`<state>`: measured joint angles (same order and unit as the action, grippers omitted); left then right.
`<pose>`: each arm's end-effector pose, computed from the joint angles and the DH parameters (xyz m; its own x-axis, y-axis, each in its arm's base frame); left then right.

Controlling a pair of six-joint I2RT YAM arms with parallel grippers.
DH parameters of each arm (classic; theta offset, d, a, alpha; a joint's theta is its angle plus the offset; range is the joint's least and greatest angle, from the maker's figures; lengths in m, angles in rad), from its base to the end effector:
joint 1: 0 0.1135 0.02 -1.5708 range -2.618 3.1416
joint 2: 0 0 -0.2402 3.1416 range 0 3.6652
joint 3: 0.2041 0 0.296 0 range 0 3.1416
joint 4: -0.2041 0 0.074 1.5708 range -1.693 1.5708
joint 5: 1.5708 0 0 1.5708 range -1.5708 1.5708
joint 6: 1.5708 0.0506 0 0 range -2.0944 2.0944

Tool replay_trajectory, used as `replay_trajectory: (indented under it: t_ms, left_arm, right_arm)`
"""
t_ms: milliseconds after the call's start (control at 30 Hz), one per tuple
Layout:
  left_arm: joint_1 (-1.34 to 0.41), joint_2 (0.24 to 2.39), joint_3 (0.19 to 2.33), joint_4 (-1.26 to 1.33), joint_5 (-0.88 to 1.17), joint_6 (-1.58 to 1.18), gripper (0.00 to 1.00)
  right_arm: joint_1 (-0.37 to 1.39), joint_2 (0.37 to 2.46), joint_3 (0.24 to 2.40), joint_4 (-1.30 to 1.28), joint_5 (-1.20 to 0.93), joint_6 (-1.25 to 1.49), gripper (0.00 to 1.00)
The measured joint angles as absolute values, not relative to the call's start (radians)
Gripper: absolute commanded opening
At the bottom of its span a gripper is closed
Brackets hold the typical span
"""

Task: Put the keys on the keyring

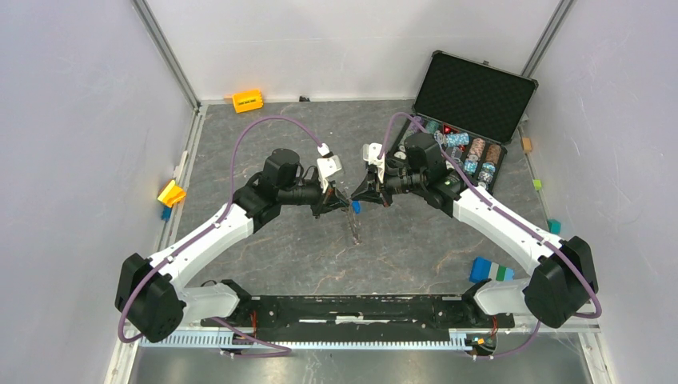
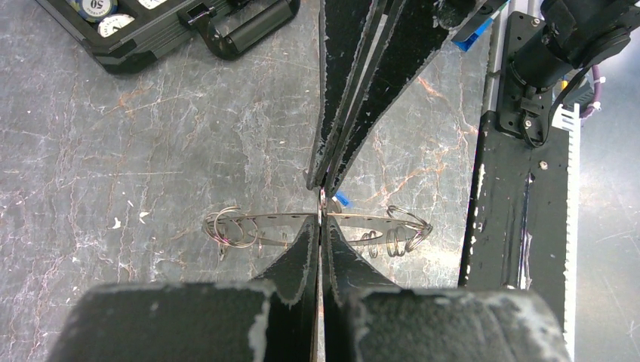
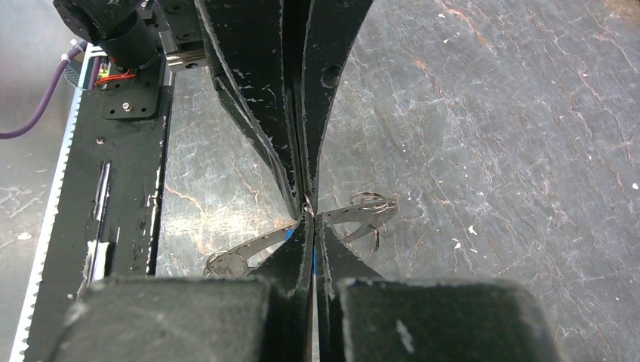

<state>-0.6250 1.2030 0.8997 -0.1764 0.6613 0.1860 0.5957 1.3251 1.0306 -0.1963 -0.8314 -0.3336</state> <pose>0.2488 -0.2178 0.2557 -0.2007 0.3248 -0.9242 0.9572 0.2657 -0.1145 0.2701 0.2283 0.2688 -0.0682 -0.3128 -0.9474 -0.9947 0.0950 0.0403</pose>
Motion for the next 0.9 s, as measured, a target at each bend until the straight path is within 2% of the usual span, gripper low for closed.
replay_trajectory:
  t_ms: [900]
  left_arm:
    - [-0.625,1.203,0.900,-0.176,0.650,0.186,0.02]
  right_arm:
    - [0.596,1.325,1.033,-0.203,-0.802,-0.334,0.00]
